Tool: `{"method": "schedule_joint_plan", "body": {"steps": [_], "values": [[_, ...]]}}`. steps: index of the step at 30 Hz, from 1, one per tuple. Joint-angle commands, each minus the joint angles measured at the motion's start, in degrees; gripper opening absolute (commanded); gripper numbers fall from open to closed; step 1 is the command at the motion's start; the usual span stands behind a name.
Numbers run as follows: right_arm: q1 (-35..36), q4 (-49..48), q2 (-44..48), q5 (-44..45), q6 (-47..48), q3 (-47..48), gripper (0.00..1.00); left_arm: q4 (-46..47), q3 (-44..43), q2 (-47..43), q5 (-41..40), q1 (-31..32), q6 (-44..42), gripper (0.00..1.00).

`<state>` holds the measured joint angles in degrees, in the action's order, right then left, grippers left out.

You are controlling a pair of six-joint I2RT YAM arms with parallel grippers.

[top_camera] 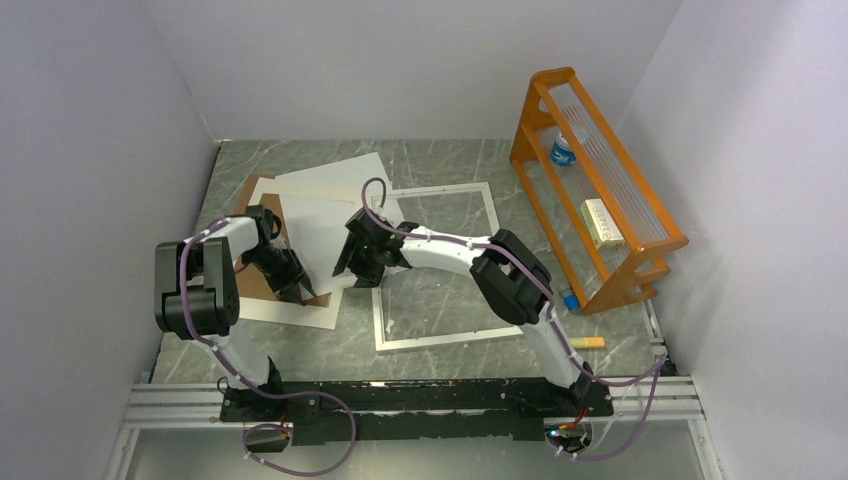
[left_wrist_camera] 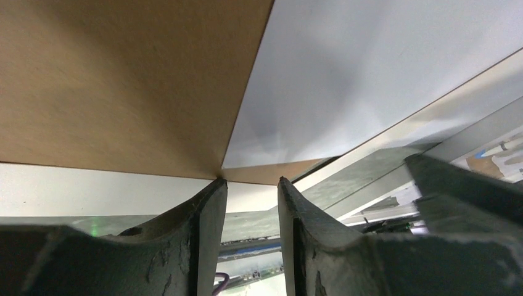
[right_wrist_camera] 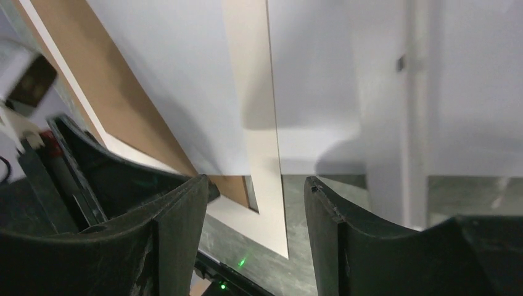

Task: Put the photo into the frame
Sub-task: Move the photo frame item to the center of the board.

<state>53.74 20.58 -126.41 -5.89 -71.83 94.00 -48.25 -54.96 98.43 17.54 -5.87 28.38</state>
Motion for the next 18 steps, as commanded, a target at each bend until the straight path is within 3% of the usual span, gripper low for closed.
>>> {"method": "schedule_joint_plan", "body": {"steps": [1,4,6,9,11,16,18], "values": [[-2.3,1.6,2.7,-0.8,2.6,1.8,0.62,0.1,3.7,-1.0,1.7,1.5,2.0,0.42],[-2.2,2.3,2.9,-1.6,3.5,2.5,0.62,-2.3,1.0,-3.5,2.7,1.6,0.2,0.42],[-2.0,5.4,3.6,-1.4,4.1,2.9,0.62,-5.9,-2.1,-6.4,-2.0,1.6,-0.1,0.44],[-1.2,5.3,6.2,0.1,3.3,-0.6,0.61,-8.6,-6.2,-9.5,-11.2,1.3,0.1,0.56],[-0.7,4.6,7.6,-0.4,2.6,-2.4,0.61,-9.0,-8.1,-10.3,-15.0,0.6,0.4,0.58],[1.3,7.1,7.1,1.0,0.8,-1.5,0.59,-7.3,-7.3,-8.9,-17.5,-5.3,2.5,0.38],[2.3,6.8,6.5,1.4,0.3,-1.6,0.59,-5.3,-4.9,-7.6,-14.9,-8.2,2.5,0.34]]}}
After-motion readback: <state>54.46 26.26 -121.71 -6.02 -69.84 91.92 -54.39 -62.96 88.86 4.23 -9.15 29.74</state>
